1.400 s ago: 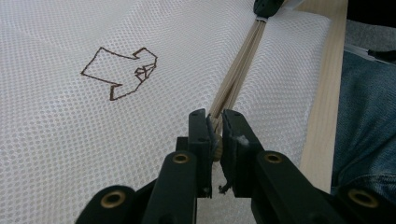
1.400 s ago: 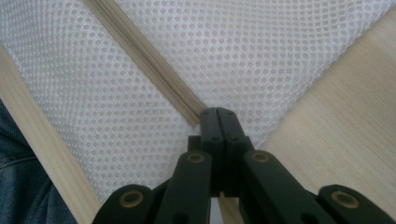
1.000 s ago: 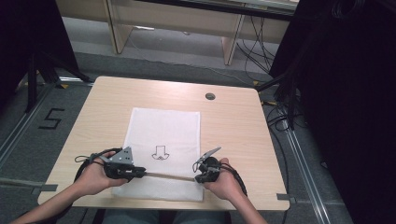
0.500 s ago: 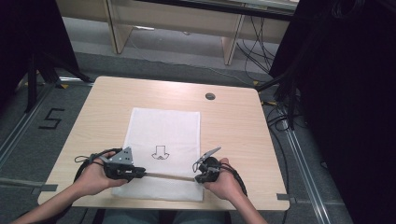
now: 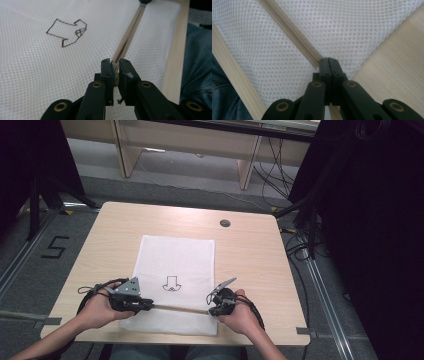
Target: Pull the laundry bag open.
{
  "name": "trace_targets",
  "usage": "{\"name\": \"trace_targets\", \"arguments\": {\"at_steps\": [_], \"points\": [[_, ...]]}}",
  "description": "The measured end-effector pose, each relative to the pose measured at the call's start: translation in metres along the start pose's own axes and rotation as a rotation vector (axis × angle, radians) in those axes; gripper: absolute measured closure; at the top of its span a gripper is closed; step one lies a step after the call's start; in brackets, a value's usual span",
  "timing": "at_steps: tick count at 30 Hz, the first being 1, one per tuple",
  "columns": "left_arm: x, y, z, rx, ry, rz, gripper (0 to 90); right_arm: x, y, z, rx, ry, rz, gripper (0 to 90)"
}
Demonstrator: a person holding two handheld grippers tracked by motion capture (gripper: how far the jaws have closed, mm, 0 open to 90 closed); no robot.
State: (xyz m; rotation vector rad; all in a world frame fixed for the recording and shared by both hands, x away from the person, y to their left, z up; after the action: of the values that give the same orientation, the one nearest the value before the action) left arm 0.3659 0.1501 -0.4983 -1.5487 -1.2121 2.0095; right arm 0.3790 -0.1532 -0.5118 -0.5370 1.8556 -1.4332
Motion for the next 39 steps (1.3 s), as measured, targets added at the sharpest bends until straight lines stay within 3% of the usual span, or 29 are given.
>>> {"name": "trace_targets", "arguments": {"at_steps": [5,12,14,19,20,22,28,30,32,33,35,37,38,39], "points": [[0.002,-0.002,0.0,0.009,-0.026,0.01,82.2,0.0,0.0,-0.001,-0.002,0.01,-0.003,90.0],[0.002,-0.002,0.0,0.013,-0.024,0.007,82.2,0.0,0.0,0.0,0.0,0.0,0.0,90.0],[0.002,-0.002,-0.002,0.013,-0.005,0.007,82.2,0.0,0.0,-0.001,-0.003,0.007,0.0,90.0],[0.005,-0.005,-0.004,-0.001,-0.032,0.001,82.2,0.0,0.0,-0.001,-0.003,0.007,-0.001,90.0],[0.006,-0.006,-0.005,-0.01,-0.02,-0.008,82.2,0.0,0.0,-0.001,-0.003,0.007,-0.002,90.0],[0.009,-0.007,-0.005,0.004,-0.038,-0.003,82.3,0.0,0.0,-0.001,-0.004,0.007,-0.002,90.0],[0.01,-0.008,-0.005,0.009,-0.037,0.003,82.2,0.0,0.0,0.0,0.002,0.001,-0.003,90.0],[0.011,-0.009,-0.007,0.001,-0.016,-0.003,82.2,0.0,0.0,0.0,0.001,0.002,-0.002,90.0],[0.011,-0.01,-0.006,0.002,-0.042,-0.004,82.2,0.0,0.0,0.0,0.001,0.001,-0.002,90.0],[0.012,-0.01,-0.007,-0.013,-0.029,-0.012,82.3,0.0,0.0,0.0,-0.001,0.0,-0.001,90.0],[0.014,-0.01,-0.007,0.0,-0.048,-0.002,82.2,0.0,0.0,0.0,-0.004,0.001,-0.001,90.0],[0.016,-0.013,-0.01,-0.028,-0.02,-0.023,82.2,0.0,0.0,0.0,-0.006,-0.001,-0.002,90.0],[0.017,-0.013,-0.01,-0.017,-0.047,-0.012,82.2,0.0,0.0,0.0,-0.005,0.001,-0.004,90.0],[0.018,-0.015,-0.011,-0.031,-0.041,-0.019,82.2,0.0,0.0,0.0,-0.005,0.002,-0.004,90.0]]}}
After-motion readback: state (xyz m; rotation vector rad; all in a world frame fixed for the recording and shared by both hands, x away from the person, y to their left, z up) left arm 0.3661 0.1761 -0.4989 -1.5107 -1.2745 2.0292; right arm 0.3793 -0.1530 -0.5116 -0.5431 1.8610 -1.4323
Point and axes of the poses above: each handheld gripper's, and its own axes: y roughly forward along the jaws, x roughly out of its underside, z roughly to its right, the point moved 3 cm from there along y, roughly forward along the jaws, and after that the axes turned 8 degrees about -z, right-handed, at the moved point
